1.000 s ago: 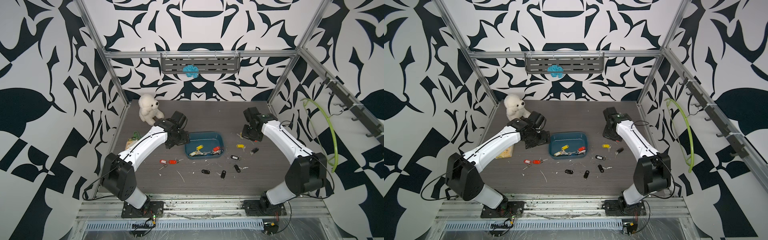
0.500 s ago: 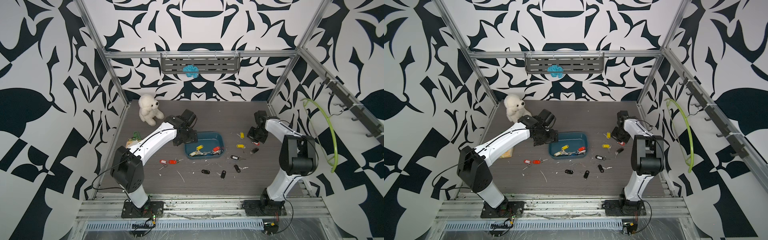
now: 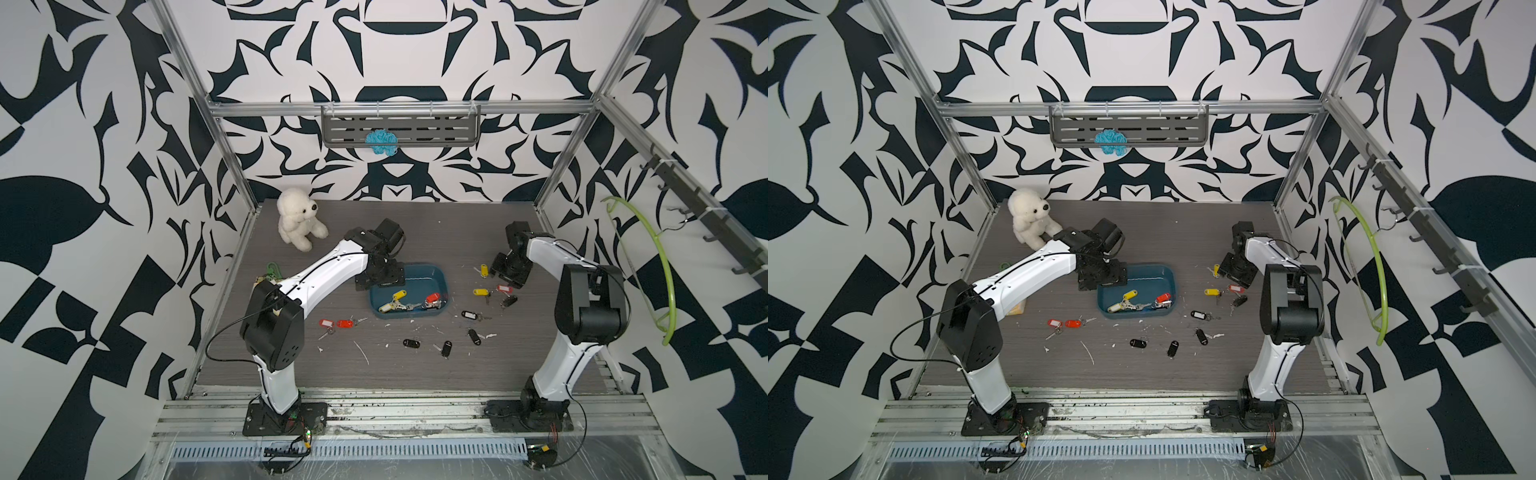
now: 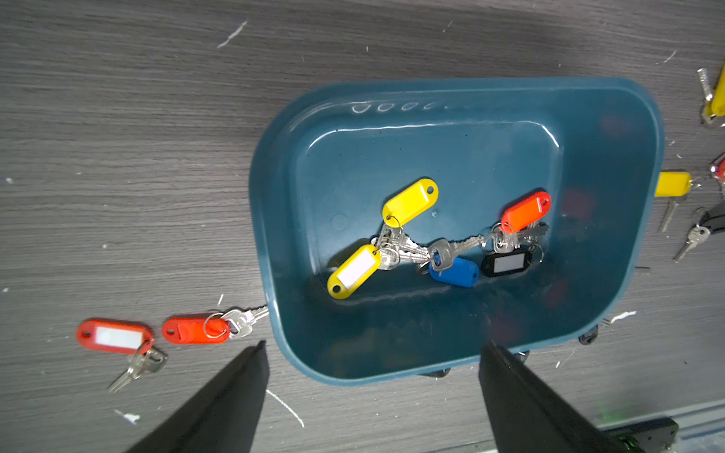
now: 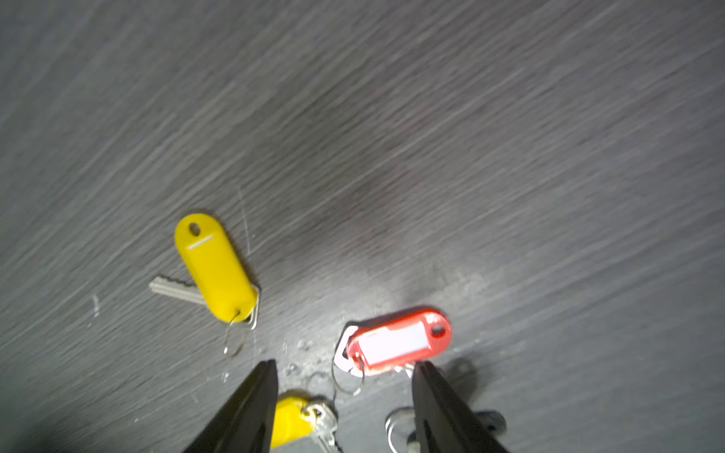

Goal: Take the keys out of the storage box
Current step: Place the key at the center of the board, then pick up the key from the storage box.

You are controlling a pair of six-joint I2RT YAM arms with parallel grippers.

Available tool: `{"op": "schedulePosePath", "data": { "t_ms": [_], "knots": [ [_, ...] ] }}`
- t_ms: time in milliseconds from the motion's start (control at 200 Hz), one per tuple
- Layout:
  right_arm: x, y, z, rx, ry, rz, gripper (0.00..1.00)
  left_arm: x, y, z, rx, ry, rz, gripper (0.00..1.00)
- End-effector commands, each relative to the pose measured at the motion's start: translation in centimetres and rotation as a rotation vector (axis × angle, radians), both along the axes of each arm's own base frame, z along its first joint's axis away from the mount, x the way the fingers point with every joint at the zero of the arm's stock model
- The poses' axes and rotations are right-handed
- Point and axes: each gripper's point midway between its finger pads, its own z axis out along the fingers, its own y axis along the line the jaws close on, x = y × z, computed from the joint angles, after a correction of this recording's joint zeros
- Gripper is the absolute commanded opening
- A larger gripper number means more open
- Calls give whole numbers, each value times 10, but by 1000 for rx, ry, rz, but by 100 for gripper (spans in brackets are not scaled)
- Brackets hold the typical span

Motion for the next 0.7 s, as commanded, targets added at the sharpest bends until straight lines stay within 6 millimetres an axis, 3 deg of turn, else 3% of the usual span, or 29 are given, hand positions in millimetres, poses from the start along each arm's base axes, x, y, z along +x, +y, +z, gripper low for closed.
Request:
{"op": "schedulePosePath", "data": {
  "t_ms": [0, 195, 400, 695],
  "knots": [
    [-2, 2, 48, 8, -108, -8, 57, -3, -6, -4, 16, 33, -38, 93],
    [-27, 32, 75, 42, -184, 77, 48, -6, -20, -22, 38, 67, -70, 91],
    [-56, 67, 69, 80, -157, 174, 44, -7, -30, -48, 46, 117, -54, 86],
    [-63, 76, 62, 103, -148, 199, 40, -2, -36, -75, 85, 161, -22, 76]
  ]
}}
